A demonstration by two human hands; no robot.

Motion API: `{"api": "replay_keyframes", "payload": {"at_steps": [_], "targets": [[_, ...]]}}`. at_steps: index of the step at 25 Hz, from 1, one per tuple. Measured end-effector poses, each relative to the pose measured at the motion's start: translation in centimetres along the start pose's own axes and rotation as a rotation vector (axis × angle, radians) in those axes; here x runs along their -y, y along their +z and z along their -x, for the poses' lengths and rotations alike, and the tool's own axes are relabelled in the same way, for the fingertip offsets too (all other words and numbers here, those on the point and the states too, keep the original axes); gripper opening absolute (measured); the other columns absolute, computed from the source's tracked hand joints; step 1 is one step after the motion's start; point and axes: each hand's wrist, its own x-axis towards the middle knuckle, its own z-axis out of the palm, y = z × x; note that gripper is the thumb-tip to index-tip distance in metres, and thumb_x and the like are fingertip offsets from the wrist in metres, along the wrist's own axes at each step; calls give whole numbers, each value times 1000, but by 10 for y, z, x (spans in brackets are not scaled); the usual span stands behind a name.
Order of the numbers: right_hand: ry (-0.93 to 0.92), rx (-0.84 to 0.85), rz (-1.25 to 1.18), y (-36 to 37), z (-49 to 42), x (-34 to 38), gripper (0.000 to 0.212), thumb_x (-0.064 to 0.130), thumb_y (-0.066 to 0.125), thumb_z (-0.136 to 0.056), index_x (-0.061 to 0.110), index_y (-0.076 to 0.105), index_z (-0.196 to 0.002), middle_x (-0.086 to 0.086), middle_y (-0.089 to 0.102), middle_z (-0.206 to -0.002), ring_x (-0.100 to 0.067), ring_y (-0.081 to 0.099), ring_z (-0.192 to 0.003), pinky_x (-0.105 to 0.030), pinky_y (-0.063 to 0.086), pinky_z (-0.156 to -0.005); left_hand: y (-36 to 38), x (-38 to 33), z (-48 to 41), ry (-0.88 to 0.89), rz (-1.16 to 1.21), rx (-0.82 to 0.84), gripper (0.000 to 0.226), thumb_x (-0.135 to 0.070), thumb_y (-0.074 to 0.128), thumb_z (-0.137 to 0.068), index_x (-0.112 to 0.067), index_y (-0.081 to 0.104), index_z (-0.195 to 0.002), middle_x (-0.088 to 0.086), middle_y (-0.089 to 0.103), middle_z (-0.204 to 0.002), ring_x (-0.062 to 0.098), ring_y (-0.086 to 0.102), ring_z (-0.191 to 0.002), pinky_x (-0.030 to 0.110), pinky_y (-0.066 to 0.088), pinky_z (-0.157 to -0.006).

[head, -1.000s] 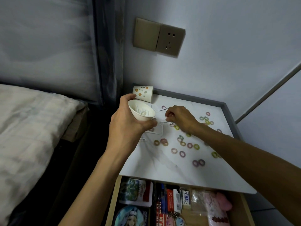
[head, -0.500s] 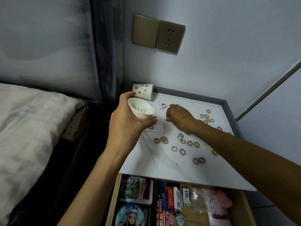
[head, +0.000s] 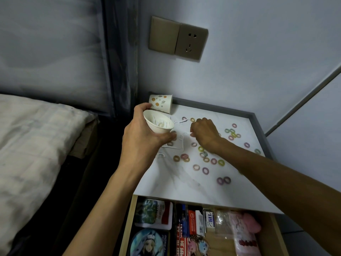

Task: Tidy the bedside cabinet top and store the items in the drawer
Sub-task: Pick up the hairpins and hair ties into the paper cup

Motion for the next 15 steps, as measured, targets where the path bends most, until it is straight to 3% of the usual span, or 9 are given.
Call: {"api": "replay_keyframes", "payload": {"at_steps": [4, 6, 9, 11, 13, 15], "targets": [[-46, 52, 129, 4, 3, 3, 24, 18, 61, -94, 7, 64, -114, -13, 53, -123, -26, 47, -112, -31, 39, -88, -2, 0, 1, 0, 7, 2, 85, -22, 91, -59, -32, 46, -130, -19, 56, -100, 16, 61, -99, 47, 59, -75], [-72, 38, 81, 3, 3, 0, 24, 18, 58, -94, 6, 61, -115, -13, 51, -123, -27, 45, -112, -33, 37, -89, -4, -1, 2, 1, 10, -1, 84, -22, 91, -59, -31, 46, -129, -19, 56, -101, 16, 61, -99, 47, 59, -75], [9, -79, -386, -18, 4, -9, 13, 17, 53, -98, 8, 58, -106, -11, 58, -110, -28, 52, -104, -37, 40, -86, -6, 0, 1, -6, 12, 0, 84, -22, 91, -59, -32, 46, -129, -20, 56, -101, 15, 61, -99, 47, 59, -75], [74, -99, -796, -48, 8, -13, 6, 15, 52, -98, 11, 56, -97, -5, 67, -89, -21, 62, -83, -33, 47, -76, -5, 0, 1, -3, -3, 1, 84, -23, 91, -59, -33, 46, -129, -18, 57, -102, 15, 61, -99, 47, 59, -74], [1, -91, -944, -84, 15, -16, 5, 14, 55, -97, 12, 59, -96, 1, 70, -77, -13, 62, -63, -26, 50, -63, -3, -1, 2, -3, -19, 2, 84, -24, 91, -59, -34, 45, -129, -17, 57, -103, 15, 60, -99, 46, 58, -75], [-143, -54, -908, -122, 22, -13, 7, 16, 62, -94, 15, 67, -98, 4, 70, -75, -4, 59, -58, -16, 46, -56, 0, -2, 2, 0, -33, 14, 86, -24, 91, -60, -33, 44, -131, -15, 57, -104, 15, 59, -101, 43, 57, -81]]}}
